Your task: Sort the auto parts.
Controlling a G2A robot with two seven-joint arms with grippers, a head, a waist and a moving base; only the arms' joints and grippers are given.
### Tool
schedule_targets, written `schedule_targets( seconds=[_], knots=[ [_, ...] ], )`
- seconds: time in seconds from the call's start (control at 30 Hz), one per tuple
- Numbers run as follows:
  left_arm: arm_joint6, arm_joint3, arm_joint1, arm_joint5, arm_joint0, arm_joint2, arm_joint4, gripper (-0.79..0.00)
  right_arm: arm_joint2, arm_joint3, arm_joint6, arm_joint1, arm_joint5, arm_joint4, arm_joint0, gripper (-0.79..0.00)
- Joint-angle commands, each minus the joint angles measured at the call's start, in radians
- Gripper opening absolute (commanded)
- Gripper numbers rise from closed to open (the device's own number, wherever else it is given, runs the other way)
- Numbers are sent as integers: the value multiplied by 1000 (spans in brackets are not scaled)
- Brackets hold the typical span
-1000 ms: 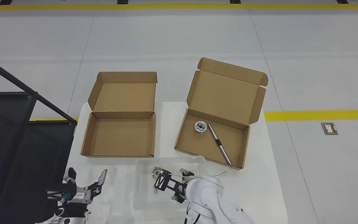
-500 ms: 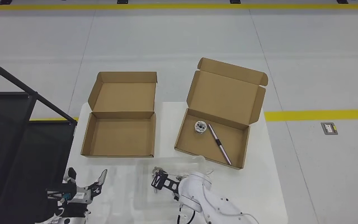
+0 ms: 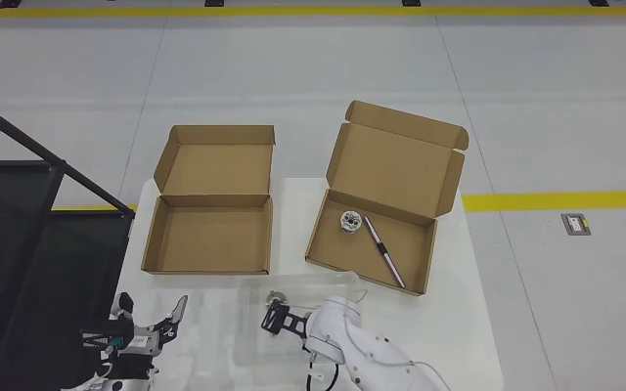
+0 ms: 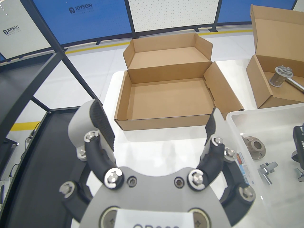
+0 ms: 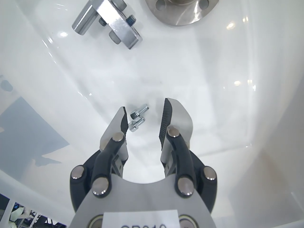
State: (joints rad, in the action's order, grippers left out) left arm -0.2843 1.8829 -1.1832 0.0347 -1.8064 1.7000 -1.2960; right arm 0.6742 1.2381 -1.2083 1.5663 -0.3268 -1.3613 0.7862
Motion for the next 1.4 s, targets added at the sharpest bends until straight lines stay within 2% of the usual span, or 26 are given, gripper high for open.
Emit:
schedule_targets(
  seconds=[0.0, 0.17, 0.4, 0.47, 0.9, 1.1, 1.37],
  knots=[
    [0, 0, 0, 0, 0, 0, 0, 0, -2, -4, 3, 3, -4, 4, -3, -502],
    [0, 0, 0, 0, 0, 0, 0, 0, -6, -14, -1, 9, -7, 10, -11, -619],
    [0, 0, 0, 0, 0, 0, 0, 0, -11, -37, -6, 19, -10, 19, -26, -699],
    [0, 0, 0, 0, 0, 0, 0, 0, -9, -41, -6, 21, -9, 23, -31, -785],
    [0, 0, 0, 0, 0, 0, 0, 0, 77, 53, -9, -6, -72, 44, 2, -782],
    [0, 0, 0, 0, 0, 0, 0, 0, 80, 90, -13, -16, -127, 37, 25, -582],
    [0, 0, 0, 0, 0, 0, 0, 0, 60, 37, 12, -4, -47, 8, 8, -597]
  ],
)
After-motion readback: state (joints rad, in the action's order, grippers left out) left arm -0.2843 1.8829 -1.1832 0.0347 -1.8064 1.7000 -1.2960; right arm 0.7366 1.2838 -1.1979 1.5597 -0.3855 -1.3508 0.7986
